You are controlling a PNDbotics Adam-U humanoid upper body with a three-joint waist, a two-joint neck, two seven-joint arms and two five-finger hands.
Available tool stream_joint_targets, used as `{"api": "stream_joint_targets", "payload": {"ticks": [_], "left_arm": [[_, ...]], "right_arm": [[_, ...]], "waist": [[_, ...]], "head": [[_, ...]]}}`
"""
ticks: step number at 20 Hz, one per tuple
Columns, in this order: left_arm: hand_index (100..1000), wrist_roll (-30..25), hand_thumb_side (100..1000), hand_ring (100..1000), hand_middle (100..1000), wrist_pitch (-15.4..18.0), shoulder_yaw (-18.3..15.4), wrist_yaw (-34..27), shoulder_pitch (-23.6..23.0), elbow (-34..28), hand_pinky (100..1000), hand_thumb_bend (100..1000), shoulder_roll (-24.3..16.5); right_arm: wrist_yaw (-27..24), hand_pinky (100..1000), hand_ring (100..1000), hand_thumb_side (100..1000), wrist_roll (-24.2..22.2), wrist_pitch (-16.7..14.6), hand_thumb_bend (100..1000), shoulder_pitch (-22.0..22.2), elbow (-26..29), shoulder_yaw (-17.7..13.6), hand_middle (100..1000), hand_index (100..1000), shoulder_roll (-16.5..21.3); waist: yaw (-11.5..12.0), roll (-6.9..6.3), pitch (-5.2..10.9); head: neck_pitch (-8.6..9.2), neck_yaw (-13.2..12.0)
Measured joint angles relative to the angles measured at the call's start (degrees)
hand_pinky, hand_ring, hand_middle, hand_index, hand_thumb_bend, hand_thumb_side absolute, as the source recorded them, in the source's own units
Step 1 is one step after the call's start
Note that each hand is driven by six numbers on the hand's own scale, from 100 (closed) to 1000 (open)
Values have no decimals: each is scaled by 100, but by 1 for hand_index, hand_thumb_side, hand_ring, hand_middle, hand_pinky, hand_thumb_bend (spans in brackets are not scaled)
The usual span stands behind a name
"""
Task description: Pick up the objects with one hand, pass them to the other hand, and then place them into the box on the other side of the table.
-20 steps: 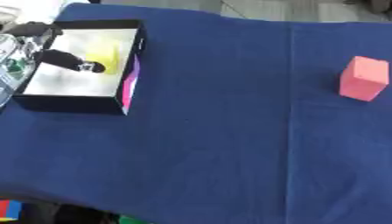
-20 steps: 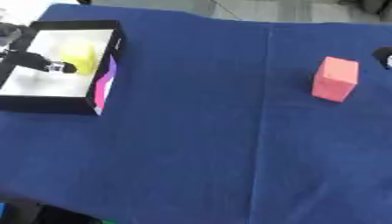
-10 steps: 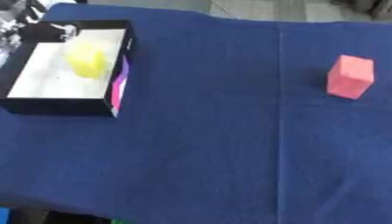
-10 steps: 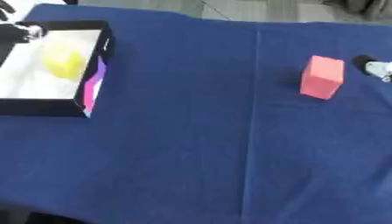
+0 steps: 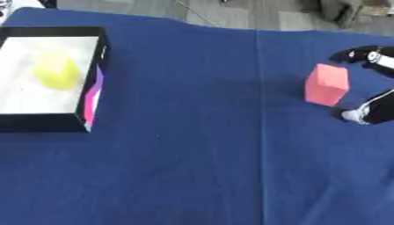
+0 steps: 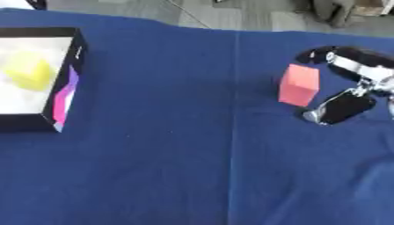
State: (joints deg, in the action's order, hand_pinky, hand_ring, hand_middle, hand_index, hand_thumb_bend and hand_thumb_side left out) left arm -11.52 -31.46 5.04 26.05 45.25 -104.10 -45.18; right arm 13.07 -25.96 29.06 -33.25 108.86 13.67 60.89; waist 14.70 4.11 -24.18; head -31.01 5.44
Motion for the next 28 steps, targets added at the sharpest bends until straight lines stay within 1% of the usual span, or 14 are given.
{"api": "stream_joint_targets", "payload": {"ticks": [3,4,5,7,9,11,14,18,22,28], "left_arm": [[842,278,744,793,722,260,-54,-279,-364,-454,839,100,29],[840,370,747,792,719,303,-65,-365,-463,-591,838,100,29],[840,459,747,792,718,322,-75,-459,-543,-712,838,100,29],[840,639,748,790,717,352,-74,-638,-660,-859,836,100,29],[840,812,747,789,717,420,-71,-812,-728,-919,835,100,34],[838,983,746,788,715,534,-66,-981,-770,-947,834,100,68],[834,1236,749,786,711,746,-31,-1239,-848,-949,833,100,169],[831,1591,751,785,707,993,36,-1594,-977,-950,832,100,257],[829,1951,748,785,704,1151,112,-1953,-1020,-950,832,100,281],[826,2490,749,784,701,1327,259,-2403,-1038,-950,832,100,281]], "right_arm": [[17,957,964,100,-279,8,422,-17,-18,-126,895,943,3],[48,954,959,100,-368,8,457,-40,-19,-174,894,943,4],[90,954,959,100,-452,13,459,-69,-19,-230,896,943,5],[210,950,955,100,-591,58,435,-162,-27,-387,892,942,32],[360,950,955,100,-616,126,428,-206,-57,-545,894,943,68],[523,950,956,100,-577,189,429,-202,-102,-628,895,944,93],[770,952,960,100,-549,247,431,-143,-186,-677,902,947,112],[1120,950,958,100,-584,250,440,-102,-292,-713,905,947,114],[1443,949,956,100,-674,230,452,-92,-366,-725,907,948,113],[1826,946,953,100,-735,223,444,-49,-487,-726,905,946,113]], "waist": [[36,6,-41],[36,7,-47],[36,7,-48],[41,5,-59],[81,5,-81],[127,6,-105],[201,17,-158],[284,22,-199],[350,14,-257],[464,1,-340]], "head": [[20,66],[22,78],[25,88],[44,117],[51,152],[71,202],[102,286],[170,398],[205,505],[295,630]]}}
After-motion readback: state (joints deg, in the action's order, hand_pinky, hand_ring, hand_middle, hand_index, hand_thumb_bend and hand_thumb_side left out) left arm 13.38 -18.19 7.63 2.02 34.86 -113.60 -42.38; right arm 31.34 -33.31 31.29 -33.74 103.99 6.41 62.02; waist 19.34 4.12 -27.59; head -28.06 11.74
